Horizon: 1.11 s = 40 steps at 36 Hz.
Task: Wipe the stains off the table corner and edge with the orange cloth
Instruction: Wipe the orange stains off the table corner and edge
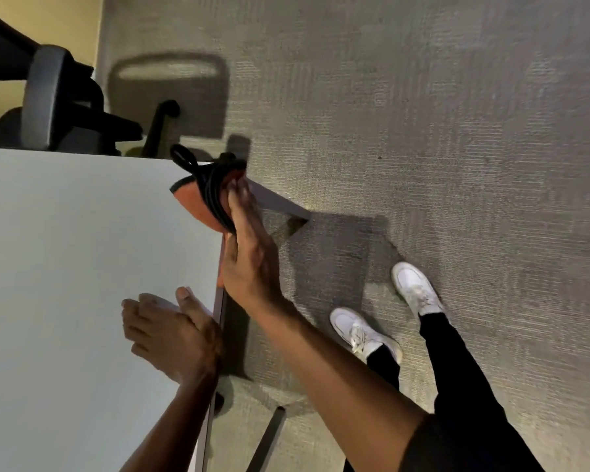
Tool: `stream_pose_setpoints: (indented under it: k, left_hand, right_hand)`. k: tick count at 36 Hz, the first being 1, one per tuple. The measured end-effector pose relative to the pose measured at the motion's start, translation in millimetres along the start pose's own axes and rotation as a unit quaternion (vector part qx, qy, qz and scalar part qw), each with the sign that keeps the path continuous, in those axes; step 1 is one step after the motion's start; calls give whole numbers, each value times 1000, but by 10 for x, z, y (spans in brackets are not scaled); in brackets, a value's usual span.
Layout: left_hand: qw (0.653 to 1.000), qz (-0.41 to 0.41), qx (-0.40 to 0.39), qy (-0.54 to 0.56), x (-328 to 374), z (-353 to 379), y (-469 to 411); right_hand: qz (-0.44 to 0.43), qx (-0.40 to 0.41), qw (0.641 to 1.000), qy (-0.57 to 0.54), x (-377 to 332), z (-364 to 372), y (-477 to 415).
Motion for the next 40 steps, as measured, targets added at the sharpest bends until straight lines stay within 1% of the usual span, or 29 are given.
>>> stream_pose_setpoints:
  k: [2,5,7,11,14,16,18,20,23,25,27,31,33,36,40]
  left_hand:
    - [1000,3,6,-8,-32,8,-16]
    - [1000,4,18,3,-34,10,-5]
    - [1000,-5,18,17,-34,9,-14]
    - [999,4,21,27,-55,29,-17]
    - [999,14,28,26,-72,75,-16]
    - [999,16,30,18,-87,93,-21]
    - [999,13,29,13,-93,97,-25]
    - [999,5,24,20,-87,93,-18]
    - [1000,1,18,22,-70,80,-13]
    - [1000,-2,12,20,-57,61,-7]
    - [1000,-4,9,20,-29,52,5]
    - [1000,3,18,15,-6,36,21]
    - [1000,1,19,15,1,38,16]
    - [1000,-3,15,17,-12,46,8]
    - [1000,-2,11,16,-14,45,0]
  right_hand:
    - [-20,-6,999,34,18,15,-17]
    - [-60,-4,997,56,24,53,145]
    - [-63,-4,996,64,27,100,264]
    - [2,-4,1000,30,-5,147,295]
    - [79,29,996,-21,-51,111,176]
    - [97,59,993,-36,-58,107,113]
    - [68,73,995,-4,-32,104,136]
    - [19,61,997,40,21,78,239]
    - [-2,17,1000,20,106,39,396]
    - [-16,12,1000,-5,132,37,391]
    - [-21,21,999,-12,114,52,234]
    - [-17,80,997,11,-18,103,-241]
    - [-27,94,995,20,-44,130,-324]
    - [-49,56,997,22,26,129,-138]
    - [-38,4,999,-3,126,79,252]
Point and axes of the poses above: each hand's wrist, its own y-axis away from the middle knuckle, its own z-axis out of the palm, x = y × z, the point moved 2 cm from there along -y, towards the middle knuckle, and after that the axes turned 6 degrees about z, right-handed, at the moved point
